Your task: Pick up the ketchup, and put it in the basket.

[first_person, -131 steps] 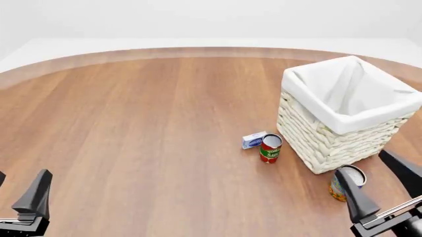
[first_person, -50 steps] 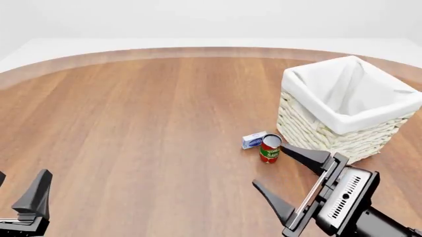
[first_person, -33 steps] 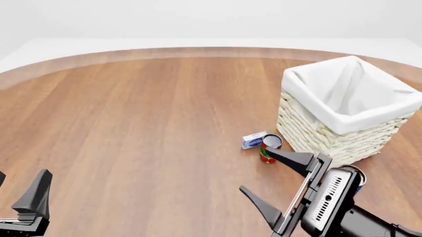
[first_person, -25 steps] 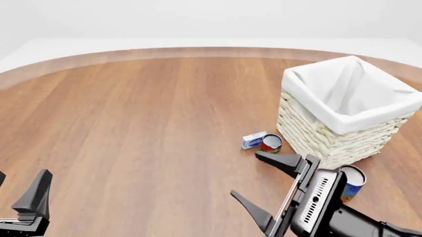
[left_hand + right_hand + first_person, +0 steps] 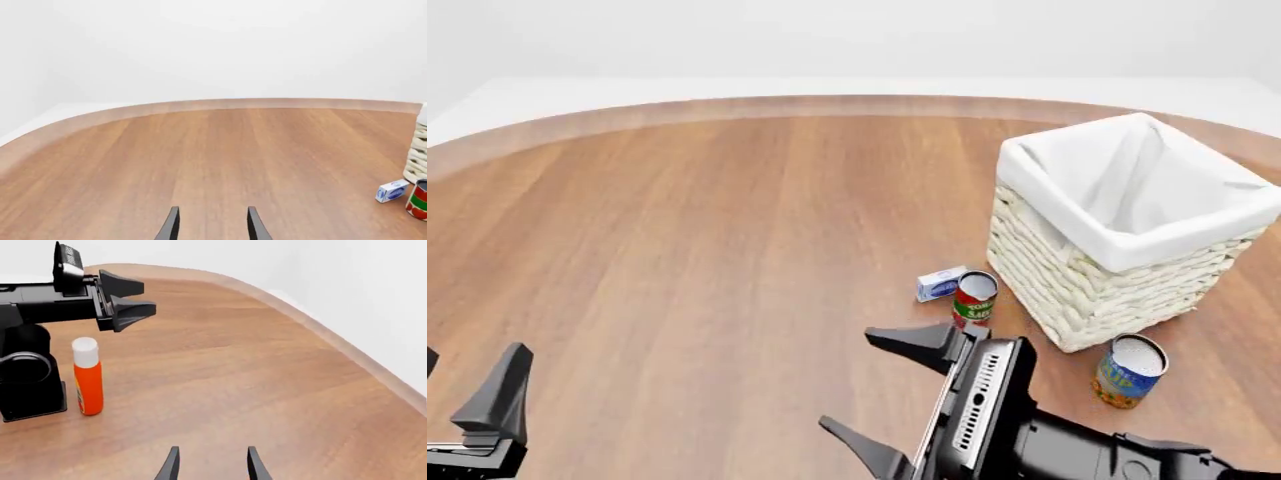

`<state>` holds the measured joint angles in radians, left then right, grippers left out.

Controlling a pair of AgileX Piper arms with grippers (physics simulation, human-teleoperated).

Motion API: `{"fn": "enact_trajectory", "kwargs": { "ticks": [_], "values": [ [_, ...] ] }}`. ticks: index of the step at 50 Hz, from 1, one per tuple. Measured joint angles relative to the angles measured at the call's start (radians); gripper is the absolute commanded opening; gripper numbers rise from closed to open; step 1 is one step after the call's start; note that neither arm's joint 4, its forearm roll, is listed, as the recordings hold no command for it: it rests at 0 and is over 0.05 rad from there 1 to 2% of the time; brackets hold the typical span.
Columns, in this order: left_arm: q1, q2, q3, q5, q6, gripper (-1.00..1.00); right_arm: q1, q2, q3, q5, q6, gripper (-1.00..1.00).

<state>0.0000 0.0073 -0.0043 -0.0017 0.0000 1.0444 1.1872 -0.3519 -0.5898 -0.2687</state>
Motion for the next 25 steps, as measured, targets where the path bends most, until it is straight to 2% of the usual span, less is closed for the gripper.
{"fn": "enact_trajectory", "kwargs": {
  "ticks": [11,25],
  "values": [
    [0.0,0.0,0.0,0.0,0.0,1.0,0.059,0.028,-0.052,0.035,0.077,1.0],
    [0.0,0.0,0.0,0.0,0.0,1.0,0.111,0.083,-0.111,0.057,0.124,1.0]
  ]
}}
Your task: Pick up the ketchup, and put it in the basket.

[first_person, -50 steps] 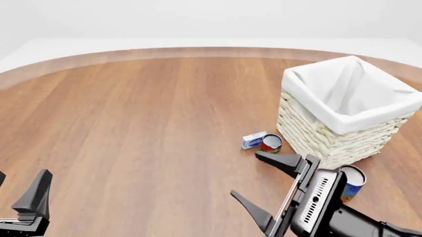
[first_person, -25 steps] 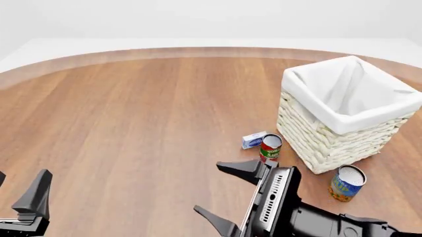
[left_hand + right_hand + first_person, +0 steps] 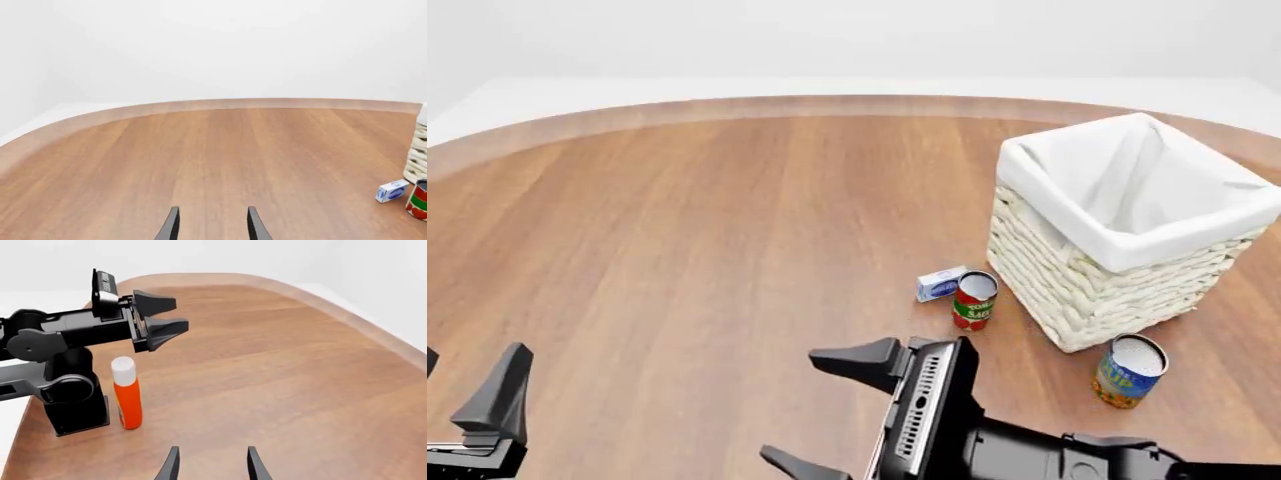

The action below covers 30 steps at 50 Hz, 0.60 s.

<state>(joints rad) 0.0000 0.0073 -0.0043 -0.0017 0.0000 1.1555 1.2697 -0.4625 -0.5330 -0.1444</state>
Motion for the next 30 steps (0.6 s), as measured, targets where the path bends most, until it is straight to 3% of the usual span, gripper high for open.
{"fn": "enact_trajectory", "kwargs": {
  "ticks": [30],
  "values": [
    [0.0,0.0,0.0,0.0,0.0,1.0,0.074,0.146,-0.07,-0.027,0.073,1.0]
  ]
}}
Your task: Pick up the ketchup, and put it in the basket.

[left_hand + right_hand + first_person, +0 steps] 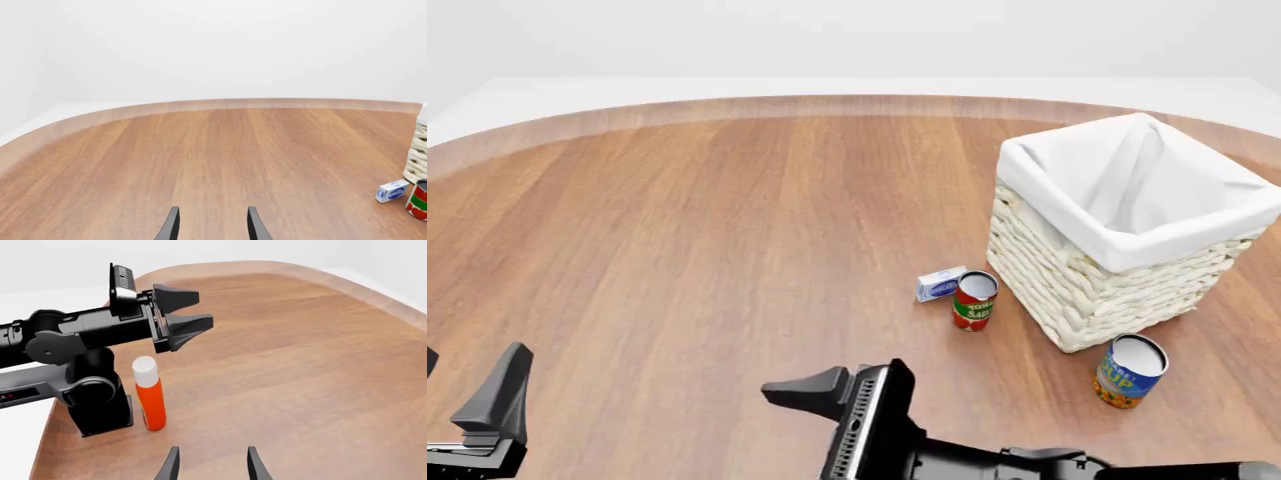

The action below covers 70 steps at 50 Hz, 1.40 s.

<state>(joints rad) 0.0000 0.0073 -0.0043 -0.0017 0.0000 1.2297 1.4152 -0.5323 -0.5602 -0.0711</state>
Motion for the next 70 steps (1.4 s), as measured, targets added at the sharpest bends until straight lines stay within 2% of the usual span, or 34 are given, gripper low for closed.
{"fn": "enact_trajectory", "kwargs": {
  "ticks": [38,52,70],
  "values": [
    [0.0,0.0,0.0,0.0,0.0,1.0,0.107,0.171,-0.118,-0.007,0.077,1.0],
    [0.0,0.0,0.0,0.0,0.0,1.0,0.138,0.211,-0.146,-0.013,0.143,1.0],
    [0.0,0.0,0.0,0.0,0.0,1.0,0.172,0.266,-0.2,-0.009,0.182,1.0]
  ]
}}
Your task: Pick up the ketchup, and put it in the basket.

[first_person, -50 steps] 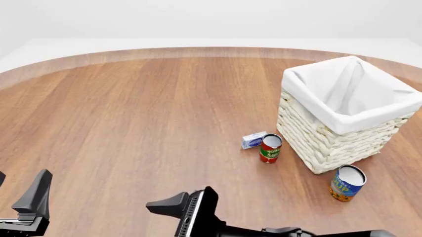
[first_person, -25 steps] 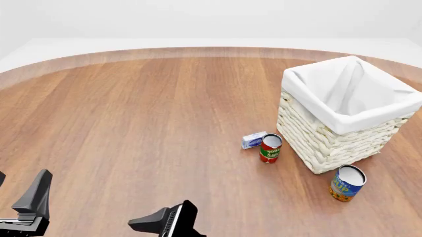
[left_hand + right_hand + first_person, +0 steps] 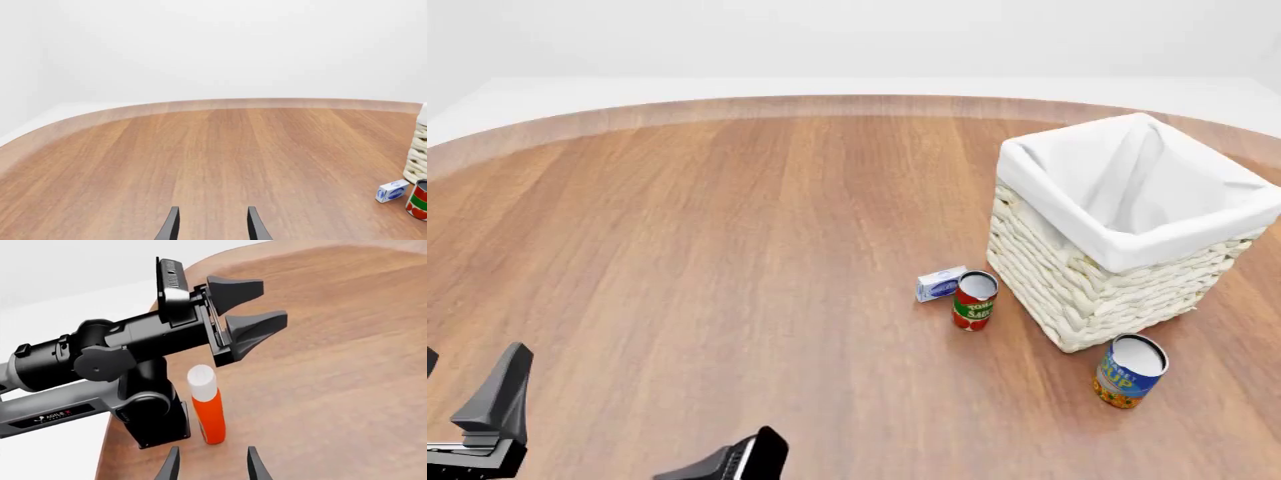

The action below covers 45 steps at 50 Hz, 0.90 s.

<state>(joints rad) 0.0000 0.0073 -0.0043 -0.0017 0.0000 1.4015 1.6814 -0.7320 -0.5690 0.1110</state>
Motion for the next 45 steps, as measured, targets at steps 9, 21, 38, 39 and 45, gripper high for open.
{"fn": "enact_trajectory", "kwargs": {
  "ticks": [9,21,38,39,45],
  "values": [
    [0.0,0.0,0.0,0.0,0.0,1.0,0.0,0.015,-0.025,0.012,0.003,1.0],
    [0.0,0.0,0.0,0.0,0.0,1.0,0.007,0.039,-0.053,0.027,0.004,1.0],
    [0.0,0.0,0.0,0.0,0.0,1.0,0.033,0.076,-0.105,0.059,0.0,1.0],
    [0.0,0.0,0.0,0.0,0.0,1.0,0.034,0.078,-0.107,0.061,-0.001,1.0],
    [0.0,0.0,0.0,0.0,0.0,1.0,0.04,0.082,-0.124,0.076,-0.006,1.0]
  ]
}}
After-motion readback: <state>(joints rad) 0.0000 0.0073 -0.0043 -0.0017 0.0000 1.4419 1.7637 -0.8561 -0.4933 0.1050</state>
